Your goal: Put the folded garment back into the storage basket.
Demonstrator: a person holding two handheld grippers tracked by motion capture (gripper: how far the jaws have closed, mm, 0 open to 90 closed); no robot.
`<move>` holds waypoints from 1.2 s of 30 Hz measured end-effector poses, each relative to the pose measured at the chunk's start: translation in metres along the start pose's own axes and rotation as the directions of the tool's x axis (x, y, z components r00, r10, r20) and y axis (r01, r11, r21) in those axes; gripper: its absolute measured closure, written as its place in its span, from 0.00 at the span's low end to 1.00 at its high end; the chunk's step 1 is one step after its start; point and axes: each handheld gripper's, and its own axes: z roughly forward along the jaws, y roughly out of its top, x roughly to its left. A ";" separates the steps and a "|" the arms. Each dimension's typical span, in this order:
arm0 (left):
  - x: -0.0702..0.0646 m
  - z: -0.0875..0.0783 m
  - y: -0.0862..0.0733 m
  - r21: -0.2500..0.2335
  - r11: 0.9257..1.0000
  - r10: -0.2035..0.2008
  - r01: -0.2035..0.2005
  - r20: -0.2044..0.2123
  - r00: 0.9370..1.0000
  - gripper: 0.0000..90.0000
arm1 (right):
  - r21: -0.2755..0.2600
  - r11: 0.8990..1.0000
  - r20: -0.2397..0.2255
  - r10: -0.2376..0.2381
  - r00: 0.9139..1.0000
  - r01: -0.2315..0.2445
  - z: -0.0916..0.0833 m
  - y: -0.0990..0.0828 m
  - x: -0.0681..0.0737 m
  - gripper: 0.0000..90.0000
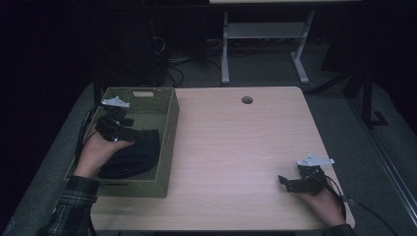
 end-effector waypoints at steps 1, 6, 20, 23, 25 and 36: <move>-0.005 0.002 0.002 -0.002 1.000 0.006 -0.006 0.007 1.000 0.16 | -0.001 1.000 0.000 0.000 1.000 0.000 0.000 0.000 0.000 0.11; -0.031 0.016 0.011 -0.009 0.999 0.041 -0.040 0.039 0.998 0.16 | 0.000 1.000 0.000 0.001 1.000 -0.001 0.000 0.000 0.000 0.11; -0.096 0.060 0.028 -0.051 0.991 0.125 -0.121 0.099 0.987 0.16 | 0.002 1.000 -0.003 0.002 1.000 -0.002 0.000 0.000 0.000 0.11; -0.108 0.069 0.028 -0.063 0.989 0.141 -0.135 0.103 0.985 0.16 | 0.002 1.000 -0.003 0.002 1.000 -0.002 0.000 0.000 0.000 0.11; -0.117 0.076 0.028 -0.066 0.987 0.151 -0.144 0.105 0.983 0.16 | 0.002 1.000 -0.003 0.002 1.000 -0.002 0.000 0.000 0.000 0.11; -0.148 0.115 0.014 -0.064 0.982 0.185 -0.178 0.116 0.976 0.16 | 0.003 1.000 -0.004 0.002 1.000 -0.002 0.000 0.000 0.000 0.11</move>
